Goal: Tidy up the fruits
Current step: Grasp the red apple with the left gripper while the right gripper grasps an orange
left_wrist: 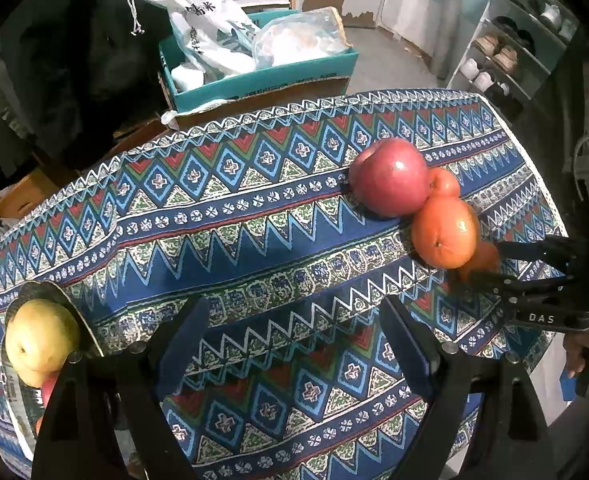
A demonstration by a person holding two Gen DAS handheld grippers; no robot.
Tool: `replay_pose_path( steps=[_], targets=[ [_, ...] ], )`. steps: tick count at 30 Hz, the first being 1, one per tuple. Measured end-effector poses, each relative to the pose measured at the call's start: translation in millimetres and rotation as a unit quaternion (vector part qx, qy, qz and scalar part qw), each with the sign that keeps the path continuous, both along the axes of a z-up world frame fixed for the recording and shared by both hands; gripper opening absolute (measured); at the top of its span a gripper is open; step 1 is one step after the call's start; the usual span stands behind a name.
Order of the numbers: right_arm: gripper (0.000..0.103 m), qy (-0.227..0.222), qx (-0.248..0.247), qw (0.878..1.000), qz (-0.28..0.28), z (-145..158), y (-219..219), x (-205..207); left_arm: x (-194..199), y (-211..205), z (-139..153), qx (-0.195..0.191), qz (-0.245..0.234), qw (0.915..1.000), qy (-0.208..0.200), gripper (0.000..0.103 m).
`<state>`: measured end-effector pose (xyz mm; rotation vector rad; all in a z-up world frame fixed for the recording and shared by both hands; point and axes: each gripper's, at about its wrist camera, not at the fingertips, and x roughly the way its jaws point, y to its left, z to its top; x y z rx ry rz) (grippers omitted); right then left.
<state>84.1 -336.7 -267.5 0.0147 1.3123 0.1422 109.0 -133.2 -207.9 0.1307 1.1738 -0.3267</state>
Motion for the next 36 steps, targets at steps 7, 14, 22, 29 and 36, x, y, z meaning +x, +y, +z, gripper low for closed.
replay_pose_path(
  steps=[7,14,22,29,36],
  targets=[
    [0.048,0.008,0.005,1.0,0.017,-14.5,6.6,2.7,5.6,-2.7,-6.7,-0.013,0.006,0.9998,0.012,0.088],
    [0.047,-0.008,-0.002,1.0,-0.001,-6.3,-1.2,-1.2,17.2,-13.0,-1.7,-0.041,0.015,0.9989,0.016,0.088],
    [0.047,-0.057,0.006,0.997,-0.057,25.3,-34.7,3.8,41.7,-38.8,2.8,-0.051,0.008,0.9984,0.021,0.088],
    [0.047,-0.079,0.02,0.993,-0.085,42.7,-51.3,12.4,64.2,-55.3,-10.8,-0.098,0.035,0.9926,0.062,0.088],
    [0.047,-0.086,0.026,0.991,-0.096,51.3,-56.9,14.4,78.5,-74.0,-28.8,-0.124,0.049,0.9867,0.093,0.088]
  ],
)
